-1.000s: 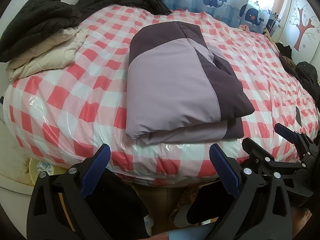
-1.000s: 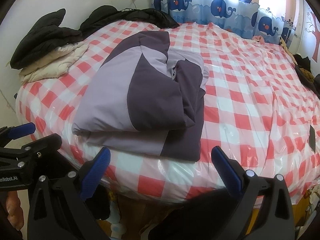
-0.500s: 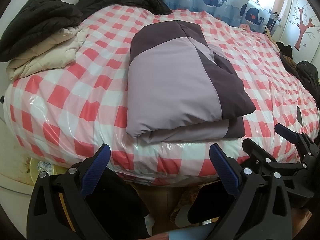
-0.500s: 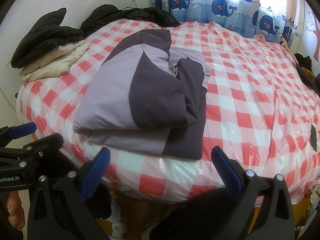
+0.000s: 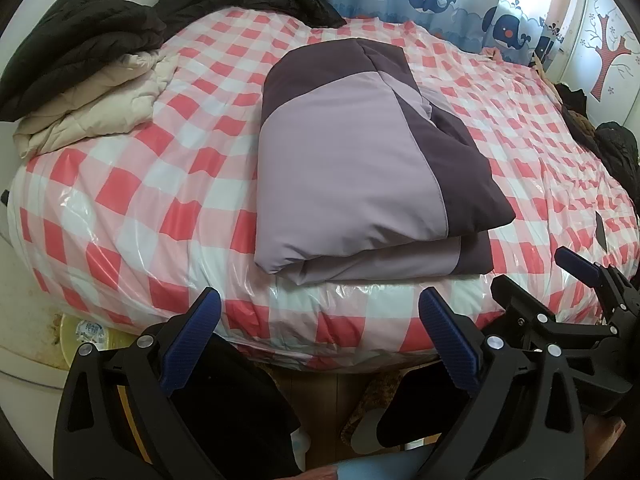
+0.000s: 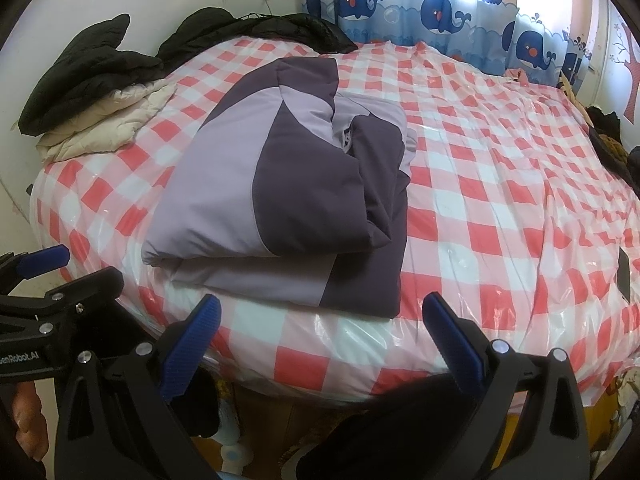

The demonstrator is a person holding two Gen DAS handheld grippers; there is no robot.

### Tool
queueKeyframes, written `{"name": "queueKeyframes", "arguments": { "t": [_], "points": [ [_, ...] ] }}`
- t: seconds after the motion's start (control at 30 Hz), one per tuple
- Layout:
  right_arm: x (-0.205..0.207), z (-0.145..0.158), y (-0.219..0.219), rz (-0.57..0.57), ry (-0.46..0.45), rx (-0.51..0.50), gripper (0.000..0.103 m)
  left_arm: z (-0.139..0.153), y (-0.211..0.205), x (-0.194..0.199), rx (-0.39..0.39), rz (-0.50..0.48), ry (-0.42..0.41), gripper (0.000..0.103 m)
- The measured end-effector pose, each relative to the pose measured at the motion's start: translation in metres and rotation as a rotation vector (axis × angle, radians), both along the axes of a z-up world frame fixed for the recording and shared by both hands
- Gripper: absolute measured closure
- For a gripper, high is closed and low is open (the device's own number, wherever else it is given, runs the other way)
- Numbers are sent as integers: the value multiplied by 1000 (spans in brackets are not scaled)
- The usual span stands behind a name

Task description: Fold large clothes

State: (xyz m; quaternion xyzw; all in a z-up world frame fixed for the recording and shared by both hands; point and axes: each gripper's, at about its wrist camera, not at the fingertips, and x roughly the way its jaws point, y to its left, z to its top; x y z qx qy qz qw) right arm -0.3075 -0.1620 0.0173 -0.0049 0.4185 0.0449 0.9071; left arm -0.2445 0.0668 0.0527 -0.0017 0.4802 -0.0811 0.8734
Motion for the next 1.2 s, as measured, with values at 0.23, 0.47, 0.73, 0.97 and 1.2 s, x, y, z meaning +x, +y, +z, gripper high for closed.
{"name": "queueKeyframes", "arguments": {
  "t": [0.23,0.47,0.73,0.97,1.2],
  "points": [
    [-1,0,-1,2,3,1,6,0,-1,0,3,1,0,8],
    [0,-1,-1,2,5,2,6,0,-2,0,2,2,1,8],
    [0,-3,-3,4,11,2,6,-7,4,-3,-57,-10,-55,8],
    [2,-10,-8,6,26,4,6,-9,0,2,-40,-16,-37,8],
    [2,-11,-9,5,27,4,6,-16,5,7,-24,29,0,8]
  ]
}}
